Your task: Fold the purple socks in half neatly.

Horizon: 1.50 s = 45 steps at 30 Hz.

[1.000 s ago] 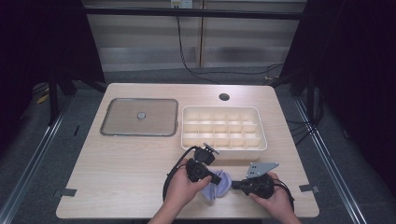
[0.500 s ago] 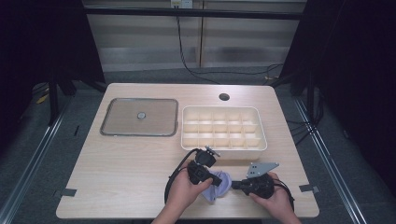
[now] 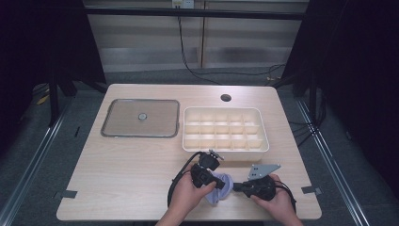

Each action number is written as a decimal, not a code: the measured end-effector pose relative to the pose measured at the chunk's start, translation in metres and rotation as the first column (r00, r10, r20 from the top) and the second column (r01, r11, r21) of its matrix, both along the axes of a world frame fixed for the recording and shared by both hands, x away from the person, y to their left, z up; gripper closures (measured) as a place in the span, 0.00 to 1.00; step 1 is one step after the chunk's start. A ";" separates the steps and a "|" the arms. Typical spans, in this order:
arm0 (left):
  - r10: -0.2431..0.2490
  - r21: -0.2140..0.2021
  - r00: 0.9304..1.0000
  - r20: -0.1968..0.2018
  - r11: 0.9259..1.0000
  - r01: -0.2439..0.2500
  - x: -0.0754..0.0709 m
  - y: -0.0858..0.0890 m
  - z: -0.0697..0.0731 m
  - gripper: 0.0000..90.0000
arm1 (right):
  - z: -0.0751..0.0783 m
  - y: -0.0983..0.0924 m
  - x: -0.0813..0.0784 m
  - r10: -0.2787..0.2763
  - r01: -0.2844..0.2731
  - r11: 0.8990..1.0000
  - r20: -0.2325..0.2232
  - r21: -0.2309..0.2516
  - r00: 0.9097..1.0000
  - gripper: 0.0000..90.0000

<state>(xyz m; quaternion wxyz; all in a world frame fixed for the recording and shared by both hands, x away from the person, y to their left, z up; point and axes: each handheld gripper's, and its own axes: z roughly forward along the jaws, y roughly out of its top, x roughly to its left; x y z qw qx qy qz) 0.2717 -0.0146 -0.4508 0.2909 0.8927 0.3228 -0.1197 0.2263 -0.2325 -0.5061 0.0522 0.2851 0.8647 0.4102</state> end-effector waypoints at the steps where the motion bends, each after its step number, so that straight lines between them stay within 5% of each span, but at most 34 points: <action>1: -0.003 -0.001 1.000 -0.004 1.000 0.003 0.000 0.000 0.000 0.90 | 0.000 0.000 0.000 -0.001 0.001 1.000 -0.002 0.002 1.000 1.00; 13: -0.011 -0.003 0.999 0.032 1.000 0.012 -0.002 -0.006 0.006 0.90 | 0.000 0.000 0.000 0.003 -0.003 1.000 0.001 -0.001 1.000 1.00; 25: -0.003 0.000 0.999 0.039 1.000 0.003 -0.003 -0.012 -0.003 0.89 | 0.000 0.000 0.000 0.003 -0.003 1.000 0.001 -0.001 1.000 1.00; 45: -0.030 -0.009 0.999 0.016 0.999 0.031 -0.004 -0.012 -0.002 0.78 | 0.000 0.000 0.000 0.001 -0.001 1.000 -0.002 0.001 1.000 1.00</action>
